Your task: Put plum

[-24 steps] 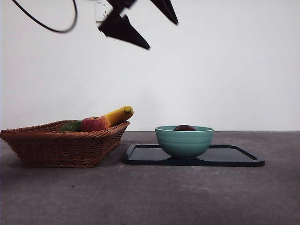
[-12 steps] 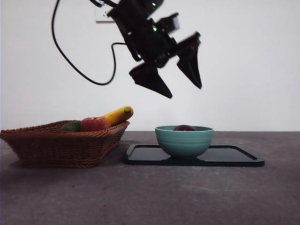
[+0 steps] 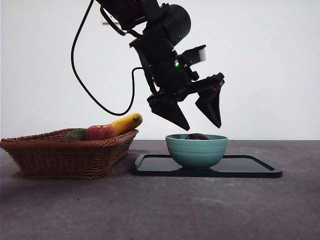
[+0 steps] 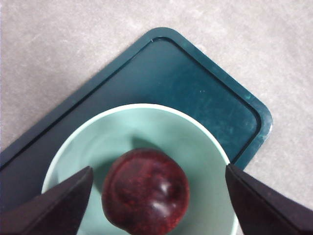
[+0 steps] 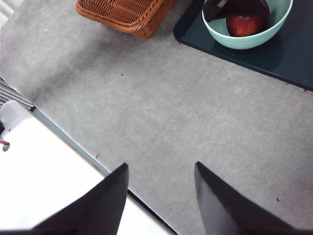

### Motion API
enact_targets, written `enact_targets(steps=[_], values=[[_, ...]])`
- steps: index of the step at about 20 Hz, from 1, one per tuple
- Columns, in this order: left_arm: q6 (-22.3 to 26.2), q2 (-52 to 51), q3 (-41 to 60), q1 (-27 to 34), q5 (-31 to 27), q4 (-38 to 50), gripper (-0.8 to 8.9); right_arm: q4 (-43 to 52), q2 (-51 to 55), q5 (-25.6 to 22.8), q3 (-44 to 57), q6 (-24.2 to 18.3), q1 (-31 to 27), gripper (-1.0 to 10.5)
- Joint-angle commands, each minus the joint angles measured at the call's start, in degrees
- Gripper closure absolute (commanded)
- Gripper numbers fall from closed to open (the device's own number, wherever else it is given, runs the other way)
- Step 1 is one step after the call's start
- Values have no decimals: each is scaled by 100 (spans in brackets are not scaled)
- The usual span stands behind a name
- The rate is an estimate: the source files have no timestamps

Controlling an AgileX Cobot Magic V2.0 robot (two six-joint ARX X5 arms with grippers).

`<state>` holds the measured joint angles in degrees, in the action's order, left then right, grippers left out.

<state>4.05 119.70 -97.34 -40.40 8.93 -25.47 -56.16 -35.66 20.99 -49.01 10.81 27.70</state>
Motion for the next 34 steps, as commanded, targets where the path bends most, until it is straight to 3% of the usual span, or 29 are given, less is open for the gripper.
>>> enact_targets(steps=[1, 11, 19, 25, 30, 34], values=[[144, 234, -168, -61, -13, 17, 386, 37, -17, 4, -7, 57, 35, 730], [295, 463, -168, -83, -13, -61, 387, 37, -15, 2, -7, 57, 35, 730], [450, 474, -168, -87, -98, -245, 510, 42, -17, 0, -7, 55, 35, 730], [446, 472, -181, -87, -109, -304, 513, 39, -15, 0, -7, 52, 35, 730], [400, 450, -516, -85, -107, -382, 513, 39, -15, -2, -7, 52, 35, 730], [404, 435, -1106, -81, -107, -935, 512, 44, -15, -2, -7, 50, 35, 730]])
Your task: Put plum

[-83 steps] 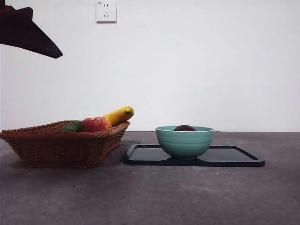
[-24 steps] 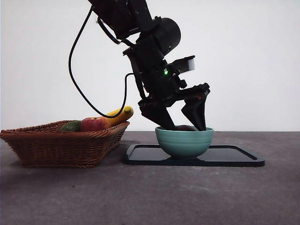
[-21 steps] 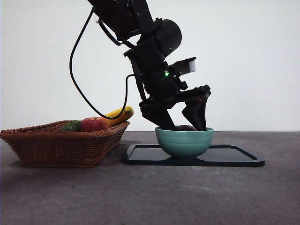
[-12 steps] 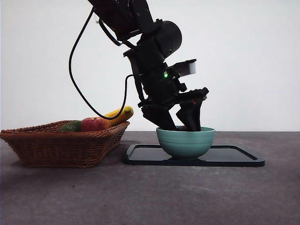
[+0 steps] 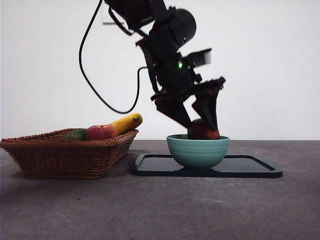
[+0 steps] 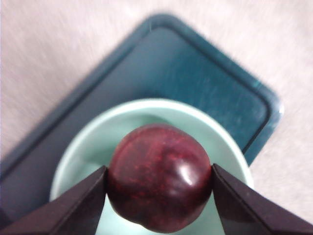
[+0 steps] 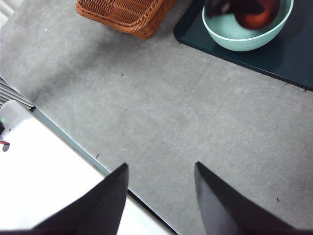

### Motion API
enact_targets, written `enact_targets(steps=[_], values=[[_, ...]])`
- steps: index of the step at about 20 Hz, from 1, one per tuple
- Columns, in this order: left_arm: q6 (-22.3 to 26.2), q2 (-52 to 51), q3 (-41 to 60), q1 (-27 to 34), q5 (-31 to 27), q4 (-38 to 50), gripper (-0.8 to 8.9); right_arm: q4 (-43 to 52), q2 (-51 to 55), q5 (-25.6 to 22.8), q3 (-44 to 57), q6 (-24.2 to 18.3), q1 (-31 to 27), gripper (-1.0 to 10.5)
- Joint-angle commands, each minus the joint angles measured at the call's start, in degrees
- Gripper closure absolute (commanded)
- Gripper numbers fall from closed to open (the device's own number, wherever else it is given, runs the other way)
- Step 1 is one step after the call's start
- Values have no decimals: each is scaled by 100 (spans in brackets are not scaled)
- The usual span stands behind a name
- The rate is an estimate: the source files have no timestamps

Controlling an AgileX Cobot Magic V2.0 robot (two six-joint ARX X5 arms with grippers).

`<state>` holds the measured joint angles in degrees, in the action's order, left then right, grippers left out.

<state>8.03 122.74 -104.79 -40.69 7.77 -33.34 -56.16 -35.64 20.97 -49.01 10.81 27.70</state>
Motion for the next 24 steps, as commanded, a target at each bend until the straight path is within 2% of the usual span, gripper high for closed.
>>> enact_targets(steps=[1, 4, 7, 11, 16, 20, 24], values=[[7, 125, -573, -35, 11, -352, 512, 46, -17, 0, -7, 48, 35, 730], [4, 63, -1379, 55, 13, -1099, 512, 59, -17, -2, -7, 33, 35, 730], [-144, -269, -1908, 197, 15, -1425, 512, 63, -17, -24, -7, 26, 35, 731], [-273, -1141, -1941, 516, 17, -1696, 512, 74, -17, -26, -7, -46, 33, 730], [-275, -2221, -1939, 1121, 17, -2568, 511, 83, -15, -26, -7, -105, 33, 730], [-155, -2736, -1910, 1499, 20, -3407, 511, 90, -15, -26, -7, -175, 33, 730], [-120, -2938, -1714, 1775, 20, -3799, 511, 92, -17, -26, -7, -251, 33, 730]])
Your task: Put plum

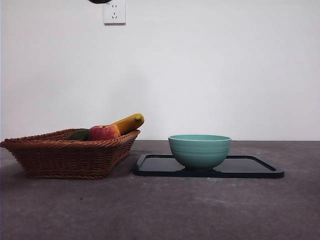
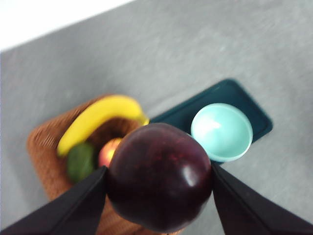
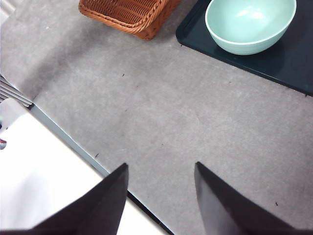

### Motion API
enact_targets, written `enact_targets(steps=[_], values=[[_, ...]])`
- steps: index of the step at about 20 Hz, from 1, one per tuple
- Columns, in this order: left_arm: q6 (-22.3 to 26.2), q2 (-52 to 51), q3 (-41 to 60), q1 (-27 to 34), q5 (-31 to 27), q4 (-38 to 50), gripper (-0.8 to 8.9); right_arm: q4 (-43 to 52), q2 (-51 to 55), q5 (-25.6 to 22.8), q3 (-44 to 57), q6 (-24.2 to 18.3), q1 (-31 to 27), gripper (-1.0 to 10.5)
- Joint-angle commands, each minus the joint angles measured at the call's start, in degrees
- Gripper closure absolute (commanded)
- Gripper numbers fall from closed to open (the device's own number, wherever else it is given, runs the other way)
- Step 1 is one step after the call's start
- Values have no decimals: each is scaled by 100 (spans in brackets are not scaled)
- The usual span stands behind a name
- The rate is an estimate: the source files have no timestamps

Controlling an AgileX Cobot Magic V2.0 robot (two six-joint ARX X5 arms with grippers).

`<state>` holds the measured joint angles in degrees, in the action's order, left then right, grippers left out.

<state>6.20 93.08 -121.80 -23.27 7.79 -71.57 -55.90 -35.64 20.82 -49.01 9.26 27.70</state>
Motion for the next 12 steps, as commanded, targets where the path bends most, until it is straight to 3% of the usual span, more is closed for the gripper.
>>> enact_targets(steps=[1, 5, 12], values=[[63, -15, 120, 61, 22, 59, 511, 66, -17, -13, -7, -96, 33, 730], [20, -282, 1287, 129, 24, 627, 511, 66, -17, -11, -7, -94, 33, 730], [-90, -442, 3814, 485, 15, 2562, 511, 61, -17, -11, -7, -92, 33, 730]])
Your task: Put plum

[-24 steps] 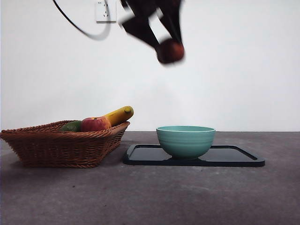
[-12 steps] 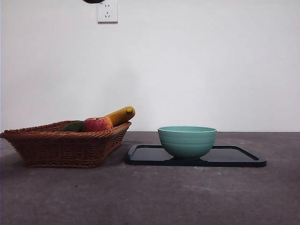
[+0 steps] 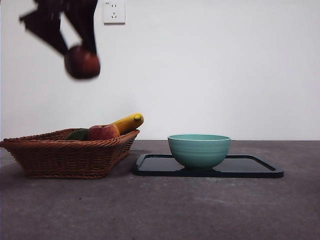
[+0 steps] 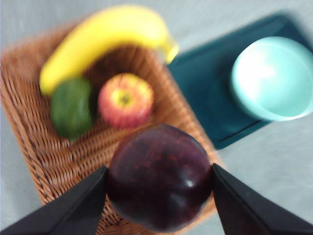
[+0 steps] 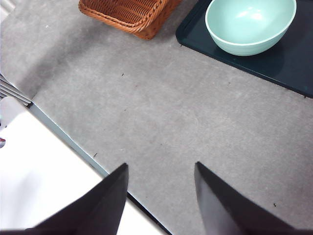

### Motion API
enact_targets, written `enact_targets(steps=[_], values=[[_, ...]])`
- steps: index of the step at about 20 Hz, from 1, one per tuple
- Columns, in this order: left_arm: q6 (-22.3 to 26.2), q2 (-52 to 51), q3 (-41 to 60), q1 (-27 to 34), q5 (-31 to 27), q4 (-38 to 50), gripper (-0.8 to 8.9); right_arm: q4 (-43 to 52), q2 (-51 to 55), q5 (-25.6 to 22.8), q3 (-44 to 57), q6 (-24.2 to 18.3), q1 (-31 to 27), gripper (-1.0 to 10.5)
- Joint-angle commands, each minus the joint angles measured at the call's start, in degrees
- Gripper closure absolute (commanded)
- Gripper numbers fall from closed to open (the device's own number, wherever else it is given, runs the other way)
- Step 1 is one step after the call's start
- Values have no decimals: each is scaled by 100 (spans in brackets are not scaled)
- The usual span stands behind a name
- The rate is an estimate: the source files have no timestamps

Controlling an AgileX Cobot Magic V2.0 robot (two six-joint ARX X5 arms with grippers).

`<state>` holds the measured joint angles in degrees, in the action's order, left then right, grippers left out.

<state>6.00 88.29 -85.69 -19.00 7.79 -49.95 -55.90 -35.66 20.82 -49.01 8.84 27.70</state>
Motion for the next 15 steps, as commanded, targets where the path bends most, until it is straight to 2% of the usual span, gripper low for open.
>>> enact_targets(steps=[1, 9, 15], values=[[-77, 39, 483, 140, 15, 649, 511, 61, -15, -11, -7, -48, 33, 730], [2, 109, 2286, 452, 15, 2468, 512, 319, -17, -22, -7, 20, 31, 730], [221, 291, 2643, 452, 15, 3123, 512, 372, -20, -26, -7, 101, 31, 730]])
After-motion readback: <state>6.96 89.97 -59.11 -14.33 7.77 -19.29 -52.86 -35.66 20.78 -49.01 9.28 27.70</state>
